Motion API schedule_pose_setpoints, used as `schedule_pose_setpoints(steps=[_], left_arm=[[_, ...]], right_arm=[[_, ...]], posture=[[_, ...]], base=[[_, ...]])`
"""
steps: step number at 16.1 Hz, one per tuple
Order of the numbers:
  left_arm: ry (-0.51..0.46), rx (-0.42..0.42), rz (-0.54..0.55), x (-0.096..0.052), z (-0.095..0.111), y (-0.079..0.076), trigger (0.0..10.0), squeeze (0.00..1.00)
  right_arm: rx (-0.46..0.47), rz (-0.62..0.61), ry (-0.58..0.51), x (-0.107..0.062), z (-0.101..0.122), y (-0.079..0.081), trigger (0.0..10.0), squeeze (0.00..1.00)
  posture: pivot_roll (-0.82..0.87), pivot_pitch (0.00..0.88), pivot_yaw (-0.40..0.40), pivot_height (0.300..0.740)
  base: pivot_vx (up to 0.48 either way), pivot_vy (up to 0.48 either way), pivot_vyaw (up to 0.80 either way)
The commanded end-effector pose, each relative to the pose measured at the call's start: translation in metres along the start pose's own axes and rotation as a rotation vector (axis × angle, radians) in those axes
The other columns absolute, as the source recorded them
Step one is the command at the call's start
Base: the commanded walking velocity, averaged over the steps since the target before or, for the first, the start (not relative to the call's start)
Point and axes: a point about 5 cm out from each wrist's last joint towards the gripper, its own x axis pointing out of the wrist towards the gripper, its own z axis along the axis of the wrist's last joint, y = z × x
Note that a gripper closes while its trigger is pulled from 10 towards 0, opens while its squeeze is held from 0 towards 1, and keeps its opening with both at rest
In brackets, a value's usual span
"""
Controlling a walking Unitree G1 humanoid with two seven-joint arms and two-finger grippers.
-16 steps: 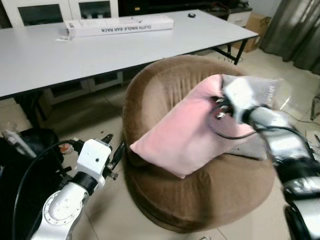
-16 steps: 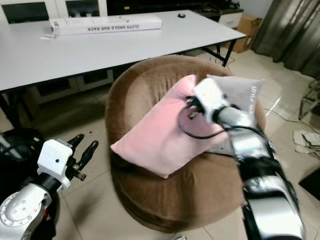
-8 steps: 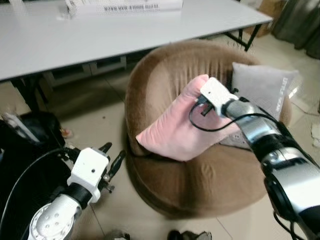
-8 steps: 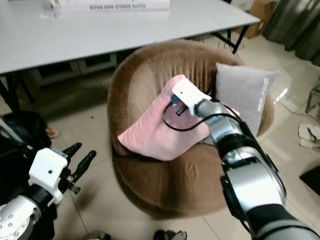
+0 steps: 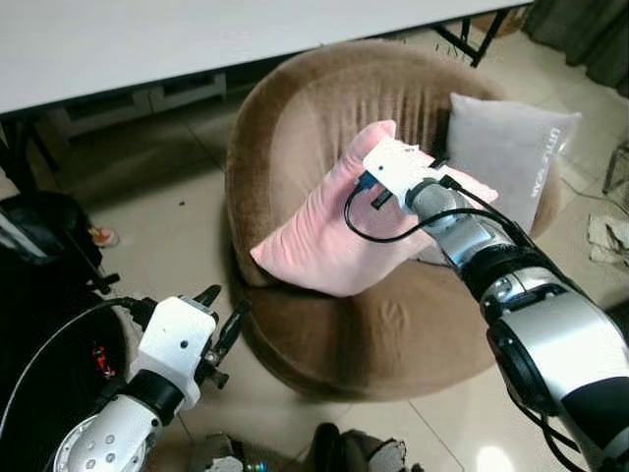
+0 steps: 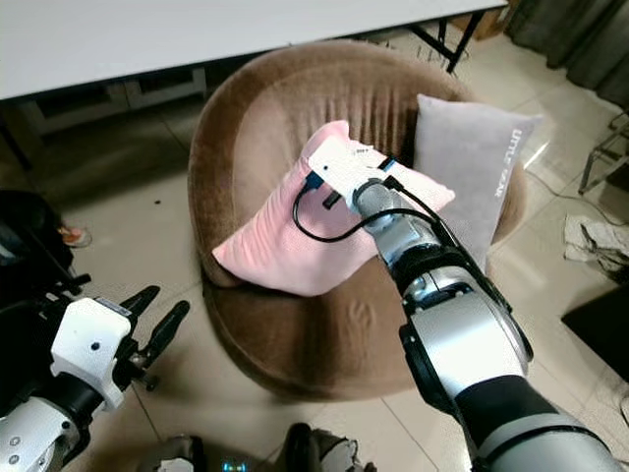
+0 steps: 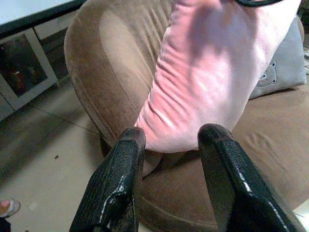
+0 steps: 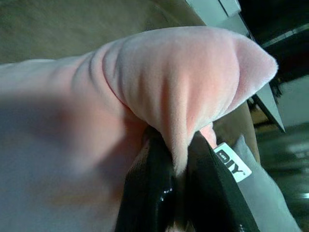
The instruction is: Move the pillow to the sofa from floor
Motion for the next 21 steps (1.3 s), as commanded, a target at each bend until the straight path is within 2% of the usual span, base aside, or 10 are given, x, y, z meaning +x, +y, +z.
schedule_pose_setpoints(steps=[1, 3, 4, 5, 14, 16, 17, 18, 21], left_arm=[[-0.004, -0.001, -0.001, -0.002, 0.004, -0.004, 10.0, 0.00], [-0.001, -0.004, 0.004, -0.002, 0.004, -0.004, 10.0, 0.00], [-0.002, -0.003, 0.005, -0.001, 0.005, -0.004, 10.0, 0.00], [-0.002, -0.003, 0.005, -0.001, 0.005, -0.004, 10.0, 0.00], [-0.001, 0.002, 0.001, 0.002, 0.006, -0.003, 10.0, 0.00], [0.002, 0.004, 0.002, 0.001, 0.005, -0.002, 10.0, 0.00], [0.002, 0.004, 0.002, 0.001, 0.005, -0.002, 10.0, 0.00], [0.001, 0.006, 0.004, 0.002, 0.005, -0.002, 10.0, 0.00], [0.001, 0.005, 0.003, 0.002, 0.005, -0.002, 10.0, 0.00]], right_arm=[[0.050, -0.037, -0.003, 0.001, 0.005, -0.008, 10.0, 0.00], [0.091, 0.014, -0.031, 0.003, 0.012, -0.004, 10.0, 0.00], [0.117, 0.052, -0.043, 0.003, 0.013, -0.001, 10.0, 0.73], [0.138, 0.063, -0.047, 0.003, 0.014, -0.001, 10.0, 1.00], [0.171, -0.017, -0.059, 0.003, 0.017, -0.023, 10.0, 1.00], [0.143, -0.089, -0.056, 0.003, 0.020, -0.034, 10.0, 1.00], [0.136, -0.114, -0.057, 0.002, 0.021, -0.038, 10.0, 0.87], [0.136, -0.184, -0.071, 0.001, 0.025, -0.051, 10.0, 0.00], [0.186, -0.267, -0.086, -0.001, 0.027, -0.069, 10.0, 0.00]], posture=[[0.19, 0.232, -0.178, 0.740], [0.19, 0.232, -0.178, 0.740], [0.19, 0.232, -0.178, 0.740], [0.19, 0.232, -0.178, 0.740], [0.18, 0.216, -0.162, 0.740], [0.19, 0.214, -0.162, 0.740], [0.19, 0.214, -0.162, 0.740], [0.19, 0.210, -0.162, 0.740], [0.18, 0.209, -0.160, 0.740]], base=[[0.000, 0.000, 0.00], [0.000, 0.000, 0.00], [0.000, 0.000, 0.00], [0.000, 0.000, 0.00], [0.000, 0.000, 0.00], [0.000, 0.000, 0.00], [0.000, 0.000, 0.00], [0.000, 0.000, 0.00], [0.000, 0.000, 0.00]])
